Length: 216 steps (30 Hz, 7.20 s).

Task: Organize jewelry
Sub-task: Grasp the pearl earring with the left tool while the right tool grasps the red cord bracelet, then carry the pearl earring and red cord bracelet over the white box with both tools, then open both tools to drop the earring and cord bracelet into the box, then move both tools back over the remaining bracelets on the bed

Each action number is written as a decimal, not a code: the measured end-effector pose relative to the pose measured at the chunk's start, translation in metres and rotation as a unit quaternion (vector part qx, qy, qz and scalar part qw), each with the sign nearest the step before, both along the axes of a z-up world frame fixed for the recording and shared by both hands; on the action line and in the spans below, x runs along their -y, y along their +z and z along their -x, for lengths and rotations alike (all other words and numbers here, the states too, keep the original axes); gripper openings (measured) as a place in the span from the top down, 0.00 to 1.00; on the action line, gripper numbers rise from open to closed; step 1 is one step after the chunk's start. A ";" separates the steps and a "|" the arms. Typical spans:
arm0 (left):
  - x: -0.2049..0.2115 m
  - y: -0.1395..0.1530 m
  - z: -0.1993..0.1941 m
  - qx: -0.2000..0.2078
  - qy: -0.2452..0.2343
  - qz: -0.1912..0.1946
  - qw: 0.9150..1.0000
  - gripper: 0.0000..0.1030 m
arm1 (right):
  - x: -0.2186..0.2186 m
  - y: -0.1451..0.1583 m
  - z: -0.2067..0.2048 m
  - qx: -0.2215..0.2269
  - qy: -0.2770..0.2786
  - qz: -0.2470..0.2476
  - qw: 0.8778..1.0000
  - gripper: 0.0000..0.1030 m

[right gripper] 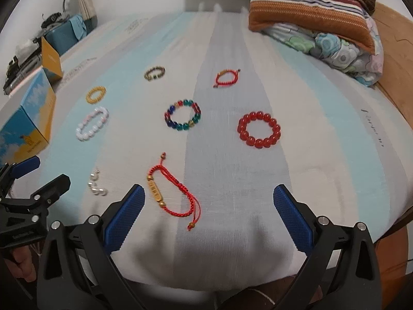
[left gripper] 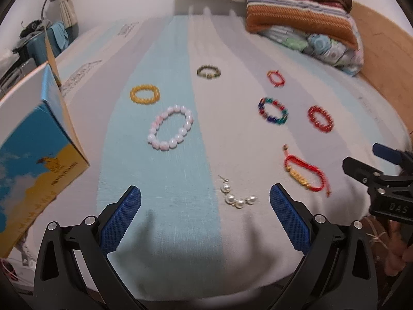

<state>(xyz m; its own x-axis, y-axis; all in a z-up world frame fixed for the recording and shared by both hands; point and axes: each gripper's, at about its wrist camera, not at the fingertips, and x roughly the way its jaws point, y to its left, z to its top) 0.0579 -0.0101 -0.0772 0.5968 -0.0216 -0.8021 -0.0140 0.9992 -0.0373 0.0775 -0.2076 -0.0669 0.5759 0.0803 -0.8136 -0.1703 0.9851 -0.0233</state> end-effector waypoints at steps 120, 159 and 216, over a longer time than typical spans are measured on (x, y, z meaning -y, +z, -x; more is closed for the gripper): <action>-0.371 0.083 0.061 -0.104 0.279 0.014 0.955 0.90 | -0.472 0.041 -0.036 -0.155 0.346 0.037 0.925 0.88; -0.345 0.102 0.086 -0.037 0.305 -0.039 0.951 0.05 | -0.428 0.067 -0.013 -0.120 0.338 -0.055 0.932 0.07; -0.064 -0.030 -0.116 -0.005 0.043 0.022 0.999 0.06 | 0.055 -0.044 -0.143 -0.082 -0.052 -0.009 0.995 0.20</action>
<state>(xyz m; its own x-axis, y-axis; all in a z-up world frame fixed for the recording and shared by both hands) 0.1744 0.0539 -0.1071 0.5892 -0.0058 -0.8080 -0.1008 0.9916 -0.0806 0.2201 -0.2627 -0.1109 0.4408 0.0432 -0.8965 -0.0678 0.9976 0.0148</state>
